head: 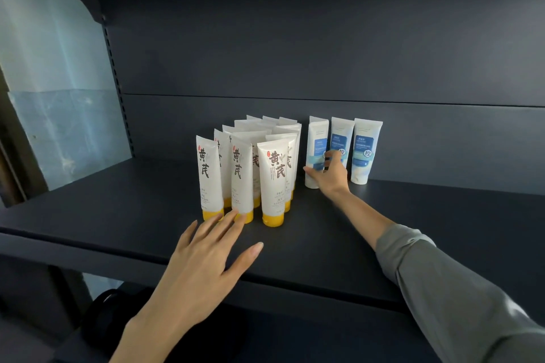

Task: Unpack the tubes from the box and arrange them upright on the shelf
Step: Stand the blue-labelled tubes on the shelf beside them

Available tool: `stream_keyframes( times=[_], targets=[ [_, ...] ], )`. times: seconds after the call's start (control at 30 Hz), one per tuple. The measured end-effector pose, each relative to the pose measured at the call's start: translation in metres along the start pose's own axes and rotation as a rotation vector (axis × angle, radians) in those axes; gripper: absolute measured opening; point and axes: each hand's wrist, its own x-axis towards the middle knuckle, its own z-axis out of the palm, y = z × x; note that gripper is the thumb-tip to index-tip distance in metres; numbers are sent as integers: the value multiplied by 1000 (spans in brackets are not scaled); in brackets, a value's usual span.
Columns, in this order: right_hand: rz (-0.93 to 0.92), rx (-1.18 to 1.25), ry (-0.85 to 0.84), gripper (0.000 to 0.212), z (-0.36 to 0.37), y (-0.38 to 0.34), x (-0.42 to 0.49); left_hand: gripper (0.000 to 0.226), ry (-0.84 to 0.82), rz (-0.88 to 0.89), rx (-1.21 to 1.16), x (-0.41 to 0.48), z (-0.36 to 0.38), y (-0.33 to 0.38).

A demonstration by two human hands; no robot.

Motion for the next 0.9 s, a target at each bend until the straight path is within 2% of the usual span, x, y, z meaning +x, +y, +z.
stream_keyframes(
  times=[0.43, 0.63, 0.73, 0.9],
  targets=[
    [20, -14, 74, 55, 8, -3, -3, 96, -5, 47, -45, 2, 0, -14],
    [54, -40, 60, 63, 6, -7, -10, 96, -33, 78, -55, 3, 2, -26],
    [46, -202, 39, 72, -6, -14, -22, 96, -24, 133, -53, 6, 0, -32],
    [-10, -676, -10, 75, -53, -28, -64, 98, 5, 230, -55, 10, -2, -35]
  ],
)
